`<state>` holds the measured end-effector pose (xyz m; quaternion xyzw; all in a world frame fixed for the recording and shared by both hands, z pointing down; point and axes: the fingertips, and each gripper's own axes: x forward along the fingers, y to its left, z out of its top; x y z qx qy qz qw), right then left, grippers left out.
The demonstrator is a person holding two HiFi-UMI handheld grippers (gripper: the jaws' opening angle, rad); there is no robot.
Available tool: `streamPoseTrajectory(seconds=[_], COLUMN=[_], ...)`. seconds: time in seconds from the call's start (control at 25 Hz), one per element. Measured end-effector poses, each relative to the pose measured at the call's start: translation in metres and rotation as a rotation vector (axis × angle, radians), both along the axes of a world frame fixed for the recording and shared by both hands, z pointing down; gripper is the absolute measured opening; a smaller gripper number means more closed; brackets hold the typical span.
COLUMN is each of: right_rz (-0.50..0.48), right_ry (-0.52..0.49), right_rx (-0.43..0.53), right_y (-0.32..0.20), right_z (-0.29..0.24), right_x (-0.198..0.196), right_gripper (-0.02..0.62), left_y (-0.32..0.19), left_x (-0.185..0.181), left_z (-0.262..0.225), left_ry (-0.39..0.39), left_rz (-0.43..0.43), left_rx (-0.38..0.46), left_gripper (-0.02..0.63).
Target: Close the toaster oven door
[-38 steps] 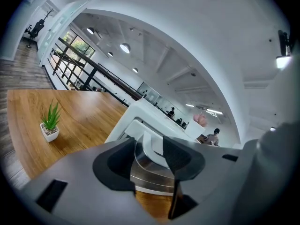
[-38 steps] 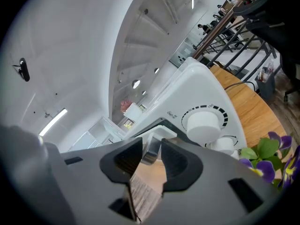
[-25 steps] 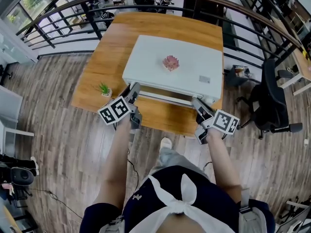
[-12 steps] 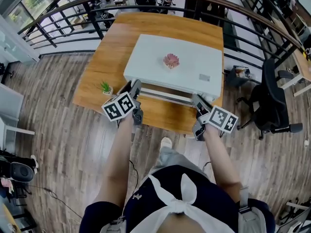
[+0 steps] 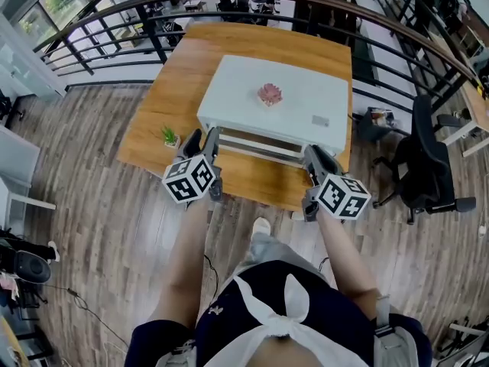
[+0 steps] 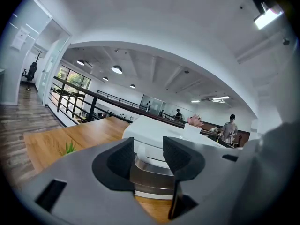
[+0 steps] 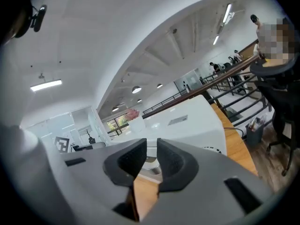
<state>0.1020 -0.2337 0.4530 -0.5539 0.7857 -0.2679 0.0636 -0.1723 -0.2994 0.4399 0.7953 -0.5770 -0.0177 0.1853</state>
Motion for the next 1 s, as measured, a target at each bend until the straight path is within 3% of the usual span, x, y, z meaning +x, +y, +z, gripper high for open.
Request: streamPoseTrajectory(seconds=[0.2,0.44,0.68,1.0], right_rz=[-0.017,-0.054,-0.112,-0.193], right_ry=[0.093,0.164,0.222,0.290], right_rx=[0.092,0.153,0.175,0.176], right_y=[0.011,0.034,0.060,0.096], right_z=[-0.016,-0.024,-0.023,-0.020], right_x=[-0.018,-0.036,-0.050,-0.067], right_gripper=[0.074,0.051,0.005,0.003], left_y=[0.025,0.063,0.098,0.141], left_x=[0.002,0.017,0.043,0.082], left_z=[-0.012,-0.026,-0.035,-0.032], left_ry=[-0.038,-0.120,-0.203,-0.182], left_rz=[0.001,0.013,0.081,0.147], left_rx=[0.042,0.099,0.142,0.121], left_gripper=[0.181,0.087,0.041,0.032])
